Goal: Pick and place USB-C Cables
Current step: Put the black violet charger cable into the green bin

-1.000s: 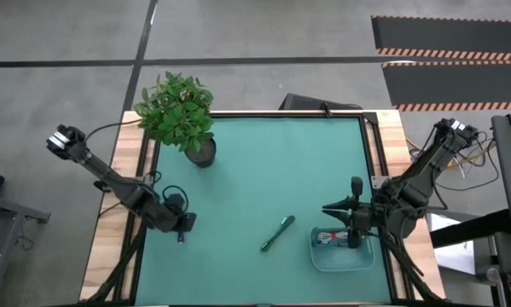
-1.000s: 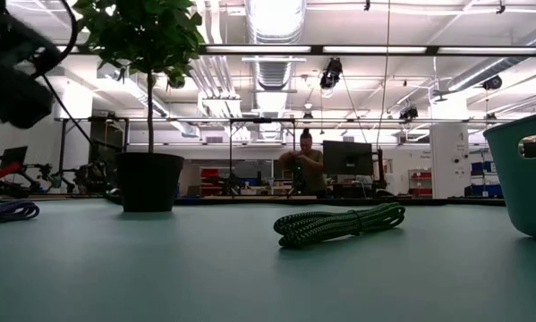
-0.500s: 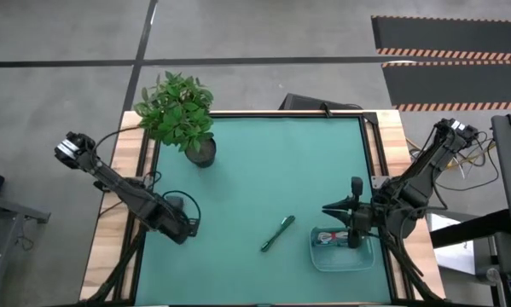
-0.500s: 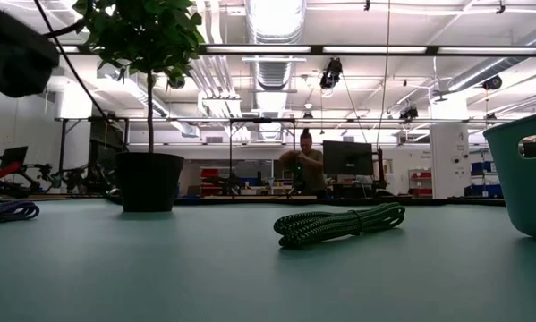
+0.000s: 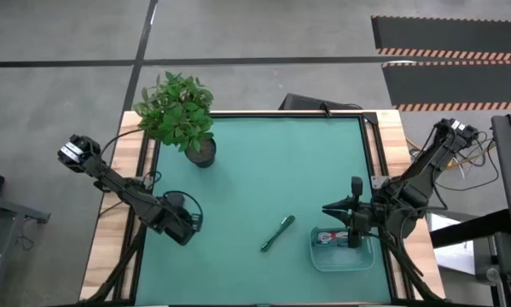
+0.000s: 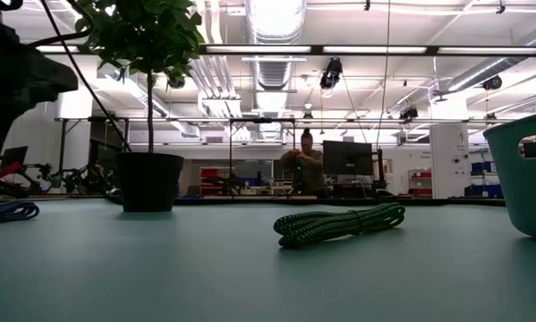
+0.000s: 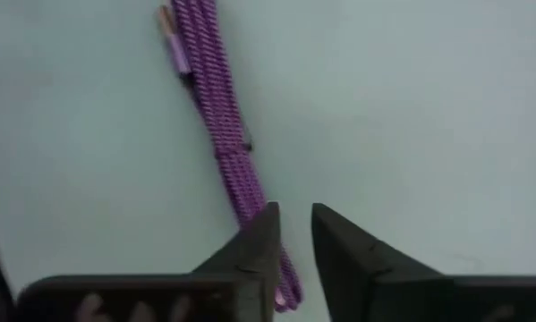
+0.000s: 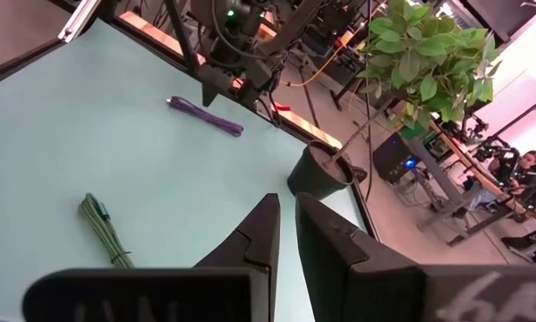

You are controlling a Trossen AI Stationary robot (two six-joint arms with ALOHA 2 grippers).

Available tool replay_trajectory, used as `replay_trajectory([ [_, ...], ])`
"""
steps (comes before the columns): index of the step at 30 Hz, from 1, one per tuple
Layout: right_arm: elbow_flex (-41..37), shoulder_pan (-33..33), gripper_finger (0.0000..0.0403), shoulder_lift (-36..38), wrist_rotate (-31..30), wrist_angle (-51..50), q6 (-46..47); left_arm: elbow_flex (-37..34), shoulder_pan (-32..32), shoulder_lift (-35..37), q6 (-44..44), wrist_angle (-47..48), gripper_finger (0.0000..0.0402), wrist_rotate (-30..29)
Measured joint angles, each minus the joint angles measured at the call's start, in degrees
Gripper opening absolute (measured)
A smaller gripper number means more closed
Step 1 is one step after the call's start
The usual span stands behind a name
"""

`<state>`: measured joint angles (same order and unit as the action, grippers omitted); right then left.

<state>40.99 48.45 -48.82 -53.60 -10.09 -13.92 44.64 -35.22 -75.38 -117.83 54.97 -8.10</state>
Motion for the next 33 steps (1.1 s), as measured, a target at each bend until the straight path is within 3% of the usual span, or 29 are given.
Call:
replay_trajectory([
  [8,0.0,0.0,0.0031,0.0,0.0,0.0,0.4,0.0,0.0,-1.3,-0.4,3.0,0.0165,-0.2],
  [13,0.0,0.0,0.0031,0.0,0.0,0.0,0.4,0.0,0.0,-4.2,-0.4,3.1,0.0202,-0.6],
  [33,0.0,0.0,0.0031,0.0,0.0,-0.1,0.4,0.0,0.5,-13.0,-0.4,3.9,0.0174,-1.0],
])
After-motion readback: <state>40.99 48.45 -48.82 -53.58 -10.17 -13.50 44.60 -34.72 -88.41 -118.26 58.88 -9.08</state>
